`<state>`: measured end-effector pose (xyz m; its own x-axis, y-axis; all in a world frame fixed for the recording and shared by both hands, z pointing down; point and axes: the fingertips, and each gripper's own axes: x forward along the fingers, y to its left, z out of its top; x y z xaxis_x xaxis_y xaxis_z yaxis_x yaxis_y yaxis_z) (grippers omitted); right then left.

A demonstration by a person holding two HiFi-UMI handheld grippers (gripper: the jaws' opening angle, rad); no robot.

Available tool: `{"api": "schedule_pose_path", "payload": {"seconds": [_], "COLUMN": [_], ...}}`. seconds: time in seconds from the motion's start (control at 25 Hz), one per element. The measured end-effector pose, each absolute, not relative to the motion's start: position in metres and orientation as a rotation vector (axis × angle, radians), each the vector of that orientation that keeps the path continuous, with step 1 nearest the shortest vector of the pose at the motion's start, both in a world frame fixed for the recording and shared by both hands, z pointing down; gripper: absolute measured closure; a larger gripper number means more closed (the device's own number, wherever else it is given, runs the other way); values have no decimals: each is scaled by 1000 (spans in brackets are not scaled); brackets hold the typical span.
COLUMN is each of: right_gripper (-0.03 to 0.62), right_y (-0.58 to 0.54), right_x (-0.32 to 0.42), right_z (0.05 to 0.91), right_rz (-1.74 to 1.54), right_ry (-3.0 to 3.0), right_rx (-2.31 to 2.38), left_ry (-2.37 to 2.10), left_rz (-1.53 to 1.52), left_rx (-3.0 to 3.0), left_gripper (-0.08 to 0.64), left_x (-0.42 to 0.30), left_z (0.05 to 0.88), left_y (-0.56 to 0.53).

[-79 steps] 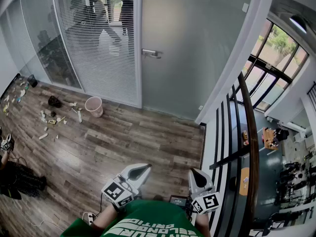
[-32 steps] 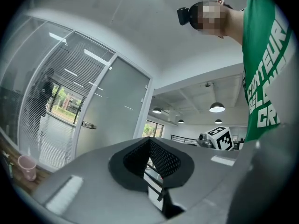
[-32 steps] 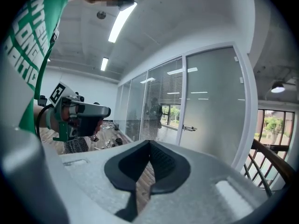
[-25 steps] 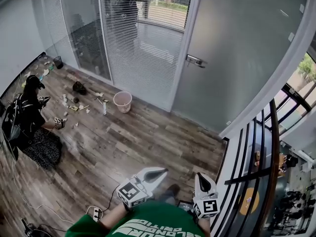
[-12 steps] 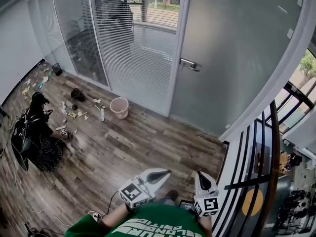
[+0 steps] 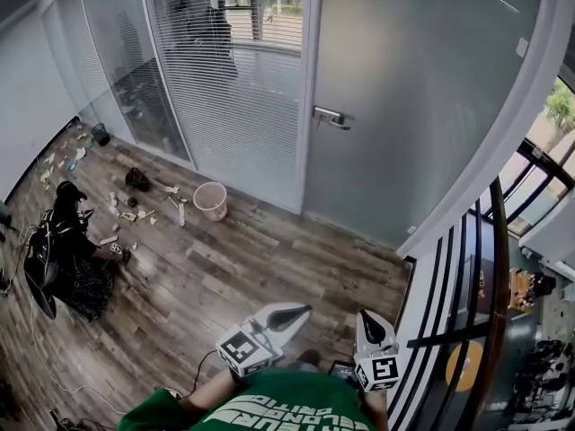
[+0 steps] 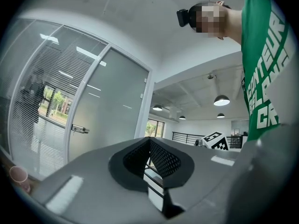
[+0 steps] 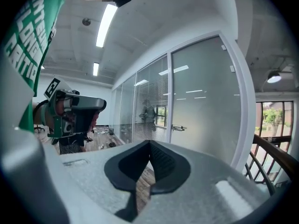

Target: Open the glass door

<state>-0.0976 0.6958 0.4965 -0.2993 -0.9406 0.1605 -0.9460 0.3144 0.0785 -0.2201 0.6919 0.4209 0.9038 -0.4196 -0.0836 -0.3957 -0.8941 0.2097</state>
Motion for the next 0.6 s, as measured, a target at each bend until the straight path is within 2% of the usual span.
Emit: {"api": "schedule_pose_path", "payload": {"seconds": [0.6], "right_gripper": [598], "right_y": [702], "right_x": [-30], "right_z": [517], "right_rz": [128], "right_ry": [-2380], "right_rx": [1799], "left_ry": [-614], "left_rz": [-182], "left_rx": [2880], "left_gripper": [543], "left_x": [-167], "left_z": [434], "left_y": [684]}}
